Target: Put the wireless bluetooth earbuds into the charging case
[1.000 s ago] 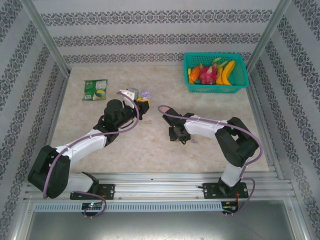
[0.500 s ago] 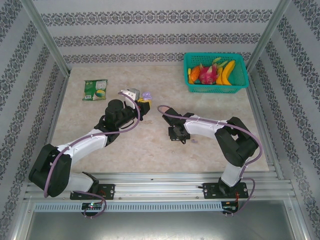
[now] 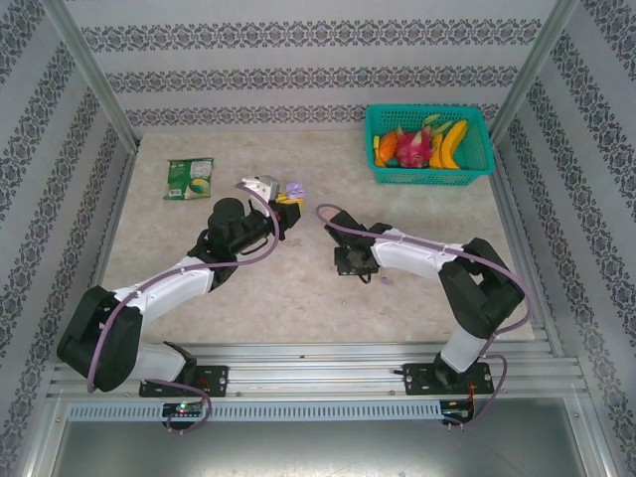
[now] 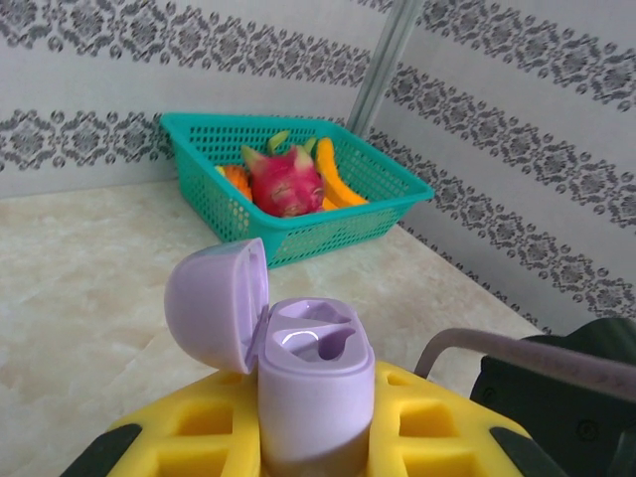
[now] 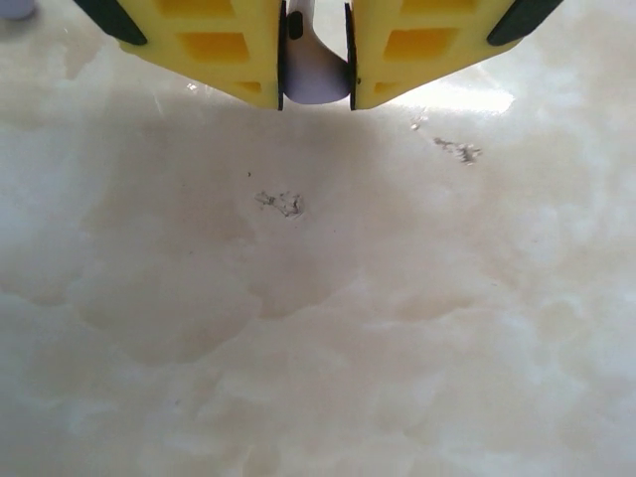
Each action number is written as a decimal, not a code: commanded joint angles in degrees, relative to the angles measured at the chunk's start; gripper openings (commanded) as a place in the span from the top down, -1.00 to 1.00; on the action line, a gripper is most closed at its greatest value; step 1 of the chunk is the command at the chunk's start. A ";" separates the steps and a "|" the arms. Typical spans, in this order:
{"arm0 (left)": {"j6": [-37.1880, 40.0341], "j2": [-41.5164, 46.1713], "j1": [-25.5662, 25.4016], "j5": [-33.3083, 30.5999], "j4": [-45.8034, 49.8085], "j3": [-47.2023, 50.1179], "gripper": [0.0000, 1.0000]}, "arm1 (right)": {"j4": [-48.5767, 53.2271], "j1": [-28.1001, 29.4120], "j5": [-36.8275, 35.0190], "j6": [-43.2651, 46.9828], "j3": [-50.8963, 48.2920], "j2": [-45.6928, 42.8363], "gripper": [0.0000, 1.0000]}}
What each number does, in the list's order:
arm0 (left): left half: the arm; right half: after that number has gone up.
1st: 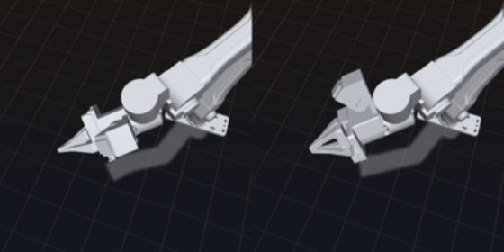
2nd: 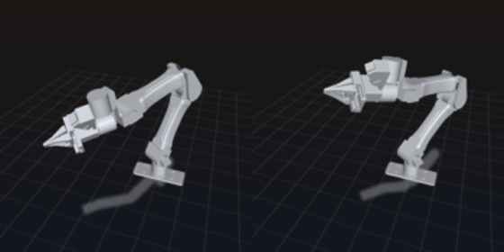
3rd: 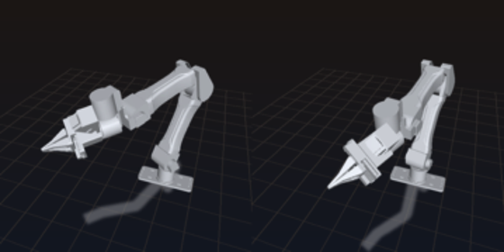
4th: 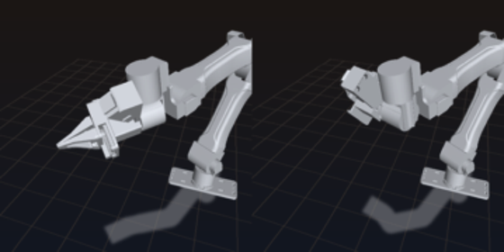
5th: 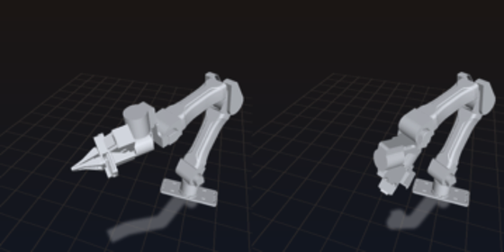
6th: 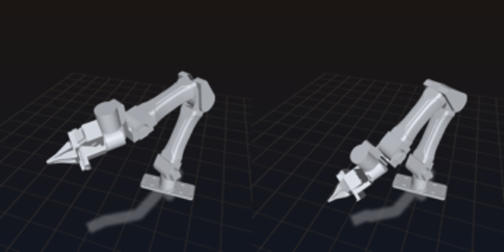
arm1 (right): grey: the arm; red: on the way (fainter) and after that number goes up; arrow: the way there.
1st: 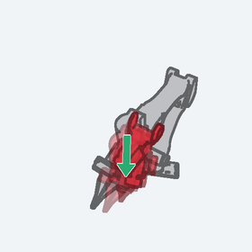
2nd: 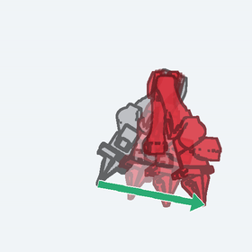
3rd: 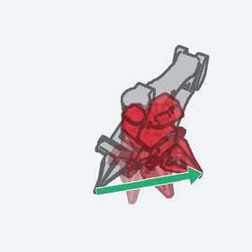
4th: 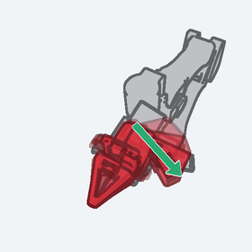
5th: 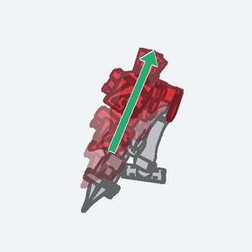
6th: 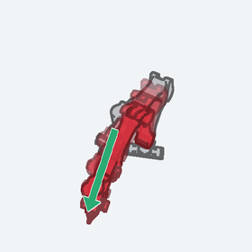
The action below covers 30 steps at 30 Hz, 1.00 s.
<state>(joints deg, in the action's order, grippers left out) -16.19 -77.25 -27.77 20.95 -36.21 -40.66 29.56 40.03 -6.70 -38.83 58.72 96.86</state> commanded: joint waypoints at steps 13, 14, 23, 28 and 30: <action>9.04 4.35 -0.71 12.01 -3.63 1.96 1.00 | -0.65 -4.16 -3.34 0.87 -0.91 -18.10 0.61; 9.51 4.46 -0.71 12.22 -3.07 1.82 1.00 | -0.60 -4.72 -3.39 1.18 -0.44 -19.34 0.61; 13.35 4.97 -0.88 9.50 -1.20 1.15 1.00 | -1.47 -6.73 -2.21 5.76 7.93 -25.12 0.61; 19.51 5.60 -2.22 1.67 -1.45 1.39 1.00 | -4.53 -5.86 -1.03 6.49 12.15 -25.05 0.61; 21.51 5.78 -2.51 -1.41 -3.00 1.61 1.00 | -6.75 -4.87 -1.05 6.85 13.03 -25.05 0.61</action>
<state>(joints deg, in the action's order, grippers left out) -0.30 -73.36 -29.15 25.17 -36.80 -37.91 25.96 33.85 -8.12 -33.82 69.80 72.58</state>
